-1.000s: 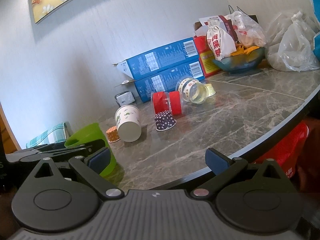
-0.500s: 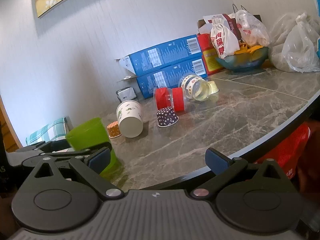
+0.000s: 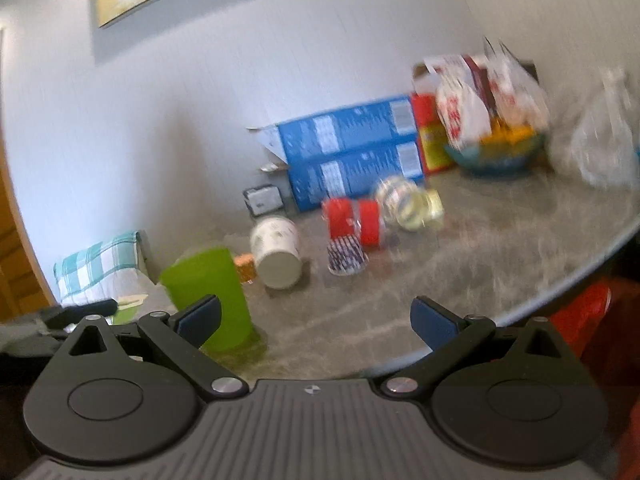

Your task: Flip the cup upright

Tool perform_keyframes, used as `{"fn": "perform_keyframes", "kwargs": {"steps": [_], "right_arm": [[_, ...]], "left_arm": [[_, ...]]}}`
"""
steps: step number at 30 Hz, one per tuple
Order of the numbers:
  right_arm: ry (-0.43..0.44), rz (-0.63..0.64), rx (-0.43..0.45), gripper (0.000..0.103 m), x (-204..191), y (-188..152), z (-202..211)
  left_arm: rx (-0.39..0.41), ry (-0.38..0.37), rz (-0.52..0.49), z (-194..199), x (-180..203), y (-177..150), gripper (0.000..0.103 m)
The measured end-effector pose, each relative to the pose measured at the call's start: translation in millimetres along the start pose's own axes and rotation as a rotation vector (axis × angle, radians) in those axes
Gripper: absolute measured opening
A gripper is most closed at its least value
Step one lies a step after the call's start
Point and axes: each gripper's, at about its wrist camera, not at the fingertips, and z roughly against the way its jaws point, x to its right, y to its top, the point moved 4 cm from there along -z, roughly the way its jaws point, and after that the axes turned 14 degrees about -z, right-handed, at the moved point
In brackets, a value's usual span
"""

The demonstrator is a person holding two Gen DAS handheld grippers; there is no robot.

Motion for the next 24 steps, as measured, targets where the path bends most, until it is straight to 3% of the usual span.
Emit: {"fn": "perform_keyframes", "kwargs": {"steps": [7,14,24], "right_arm": [[-0.035,0.117,0.019,0.102,-32,18,32],[-0.046,0.097,-0.038,0.102,-35,5,32],[-0.052,0.089,-0.012,0.102,-36,6,44]], "left_arm": [[-0.016,-0.006,-0.001,39,-18,19,0.100],[-0.038,0.005,0.006,46,-15,16,0.100],[-0.042,-0.015,0.045,54,-16,11,0.100]]}}
